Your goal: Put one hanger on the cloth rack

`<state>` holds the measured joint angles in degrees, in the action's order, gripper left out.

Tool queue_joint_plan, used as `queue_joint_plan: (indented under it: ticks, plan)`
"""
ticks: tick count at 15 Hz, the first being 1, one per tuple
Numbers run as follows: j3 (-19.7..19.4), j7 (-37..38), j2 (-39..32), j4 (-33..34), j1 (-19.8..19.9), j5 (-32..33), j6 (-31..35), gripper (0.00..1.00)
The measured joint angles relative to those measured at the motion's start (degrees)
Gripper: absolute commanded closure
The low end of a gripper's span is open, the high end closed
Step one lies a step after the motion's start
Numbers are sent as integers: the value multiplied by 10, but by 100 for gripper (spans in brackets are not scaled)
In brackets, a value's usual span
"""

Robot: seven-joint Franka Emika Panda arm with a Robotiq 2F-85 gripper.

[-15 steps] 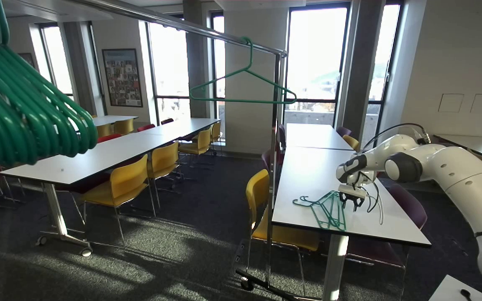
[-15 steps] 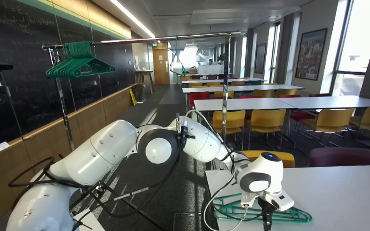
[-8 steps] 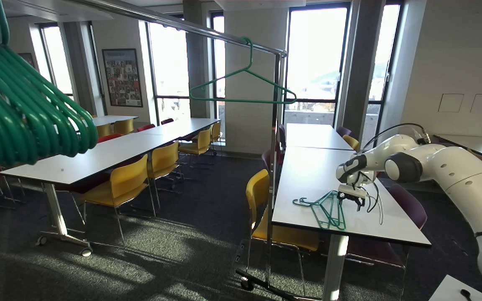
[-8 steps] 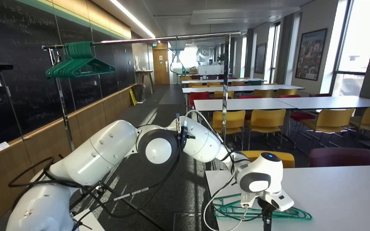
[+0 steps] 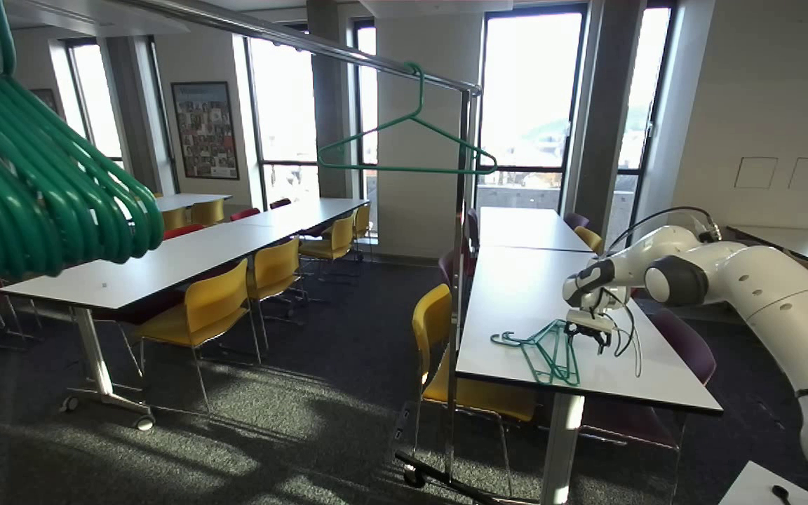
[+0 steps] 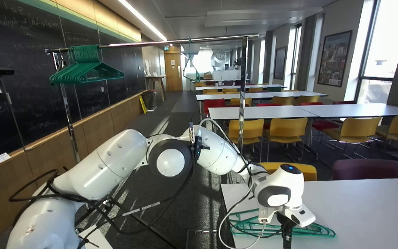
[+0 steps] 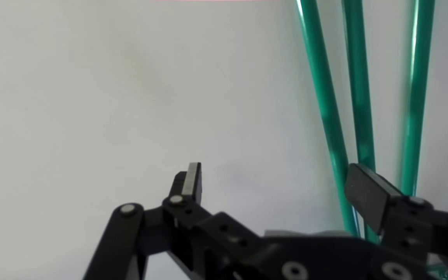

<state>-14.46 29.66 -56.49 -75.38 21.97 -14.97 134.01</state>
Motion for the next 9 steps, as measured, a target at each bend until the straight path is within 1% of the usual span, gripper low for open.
queue_joint_plan:
  ticks: [9]
  plan:
    - [13,-1,0,0,-3,0,0,0]
